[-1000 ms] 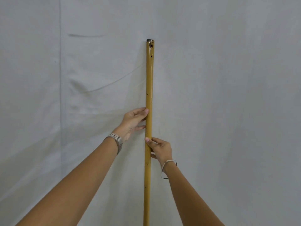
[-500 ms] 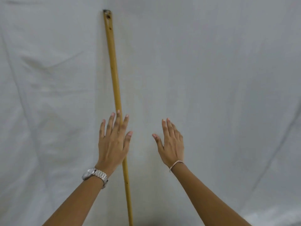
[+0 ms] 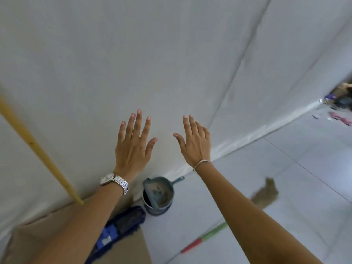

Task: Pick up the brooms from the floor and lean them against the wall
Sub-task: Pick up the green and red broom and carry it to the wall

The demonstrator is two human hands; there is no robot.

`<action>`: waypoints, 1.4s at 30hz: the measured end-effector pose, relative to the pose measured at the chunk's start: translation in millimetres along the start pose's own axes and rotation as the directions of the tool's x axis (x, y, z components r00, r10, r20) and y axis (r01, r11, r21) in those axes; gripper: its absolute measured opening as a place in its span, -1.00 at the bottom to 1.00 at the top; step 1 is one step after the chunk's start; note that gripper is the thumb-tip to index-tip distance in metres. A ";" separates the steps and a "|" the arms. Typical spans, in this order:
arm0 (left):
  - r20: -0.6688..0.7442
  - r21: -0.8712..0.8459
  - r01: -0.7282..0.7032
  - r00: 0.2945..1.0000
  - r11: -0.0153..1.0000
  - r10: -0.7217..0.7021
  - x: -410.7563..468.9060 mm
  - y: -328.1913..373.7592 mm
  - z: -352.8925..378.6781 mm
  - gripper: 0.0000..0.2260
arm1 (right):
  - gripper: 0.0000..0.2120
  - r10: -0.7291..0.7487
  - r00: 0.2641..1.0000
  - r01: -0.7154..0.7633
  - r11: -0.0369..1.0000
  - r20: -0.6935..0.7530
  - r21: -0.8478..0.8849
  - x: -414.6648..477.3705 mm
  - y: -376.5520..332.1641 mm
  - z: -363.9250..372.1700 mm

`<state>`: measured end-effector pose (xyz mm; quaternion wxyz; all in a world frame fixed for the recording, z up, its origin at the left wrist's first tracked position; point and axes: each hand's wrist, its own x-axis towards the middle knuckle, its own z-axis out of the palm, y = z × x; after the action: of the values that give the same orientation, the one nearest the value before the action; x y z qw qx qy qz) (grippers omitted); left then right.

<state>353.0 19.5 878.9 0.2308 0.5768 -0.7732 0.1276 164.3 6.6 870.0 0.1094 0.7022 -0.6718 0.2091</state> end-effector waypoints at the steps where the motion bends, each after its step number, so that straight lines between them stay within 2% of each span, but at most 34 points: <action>1: 0.032 -0.011 -0.003 0.999 1.000 0.003 -2.3 22.1 16.1 -0.43 | -0.40 0.017 1.000 -0.016 1.000 0.026 -0.020 -8.4 29.7 7.0; 7: 0.192 -0.008 0.070 0.979 0.998 -0.067 -21.1 135.6 113.1 -0.45 | -0.41 0.087 0.985 -0.080 0.995 0.147 -0.055 -55.0 173.6 48.5; 8: 0.183 -0.013 0.081 0.980 0.997 -0.077 -22.9 138.8 120.2 -0.45 | -0.41 0.077 0.984 -0.069 0.996 0.162 -0.059 -56.8 178.4 49.5; 9: 0.218 -0.022 0.101 0.971 0.995 -0.094 -28.1 178.2 152.7 -0.45 | -0.41 0.074 0.972 -0.063 0.996 0.222 -0.055 -69.6 223.4 67.7; 10: 0.237 -0.023 0.141 0.962 0.990 -0.132 -30.8 188.5 164.1 -0.46 | -0.40 0.063 0.963 -0.052 0.997 0.260 -0.050 -73.6 235.9 73.4; 14: 0.306 -0.048 0.284 0.917 0.958 -0.257 -60.3 237.0 225.8 -0.48 | -0.41 -0.041 0.907 0.073 0.996 0.420 -0.060 -96.3 302.6 117.3; 19: 0.442 0.014 0.390 0.824 0.921 -0.355 -129.6 272.8 303.6 -0.40 | -0.36 -0.049 0.759 0.094 0.995 0.649 -0.035 -137.9 367.5 197.3; 23: 0.558 0.092 0.407 0.735 0.909 -0.385 -181.9 280.0 373.5 -0.37 | -0.32 -0.045 0.683 0.064 0.998 0.729 0.002 -180.3 396.9 273.3; 26: 0.610 0.125 0.490 0.648 0.863 -0.456 -229.1 284.7 445.5 -0.42 | -0.32 -0.059 0.619 0.061 0.998 0.783 0.027 -221.5 415.2 345.2; 28: 0.617 0.126 0.560 0.602 0.819 -0.507 -242.7 285.6 468.9 -0.42 | -0.32 -0.074 0.583 0.080 0.996 0.809 0.033 -235.9 421.4 366.5; 30: 0.645 0.168 0.620 0.518 0.766 -0.561 -281.4 288.3 525.7 -0.40 | -0.33 -0.091 0.532 0.107 0.994 0.842 0.040 -266.6 431.2 425.8; 33: 0.665 0.144 0.702 0.453 0.697 -0.593 -316.8 291.5 583.7 -0.40 | -0.34 -0.107 0.480 0.121 0.991 0.871 0.055 -296.4 440.2 488.9; 35: 0.666 0.136 0.796 0.367 0.589 -0.650 -350.4 295.6 631.3 -0.38 | -0.35 -0.091 0.467 0.091 0.994 0.880 0.055 -321.9 448.0 545.8; 38: 0.635 0.173 0.924 0.160 0.341 -0.756 -394.2 298.6 687.0 -0.36 | -0.40 -0.083 0.407 0.097 0.994 0.910 0.047 -354.0 454.2 608.5; 40: 0.659 0.262 0.929 0.026 0.262 -0.752 -431.5 300.0 724.7 -0.36 | -0.45 -0.112 0.379 0.135 0.989 0.918 0.065 -378.5 458.3 652.6; 41: 0.666 0.282 0.946 -0.072 0.161 -0.742 -446.1 300.1 740.7 -0.37 | -0.48 -0.121 0.364 0.147 0.987 0.923 0.072 -388.7 459.4 668.4; 42: 0.667 0.272 0.962 -0.198 -0.013 -0.718 -456.1 300.6 753.5 -0.40 | -0.51 -0.128 0.356 0.153 0.985 0.926 0.078 -397.5 460.6 681.7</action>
<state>13.3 141.1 21.0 0.0577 0.8892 -0.1758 -0.4184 -195.3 33.3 30.4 -0.2611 0.7516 -0.5568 -0.2385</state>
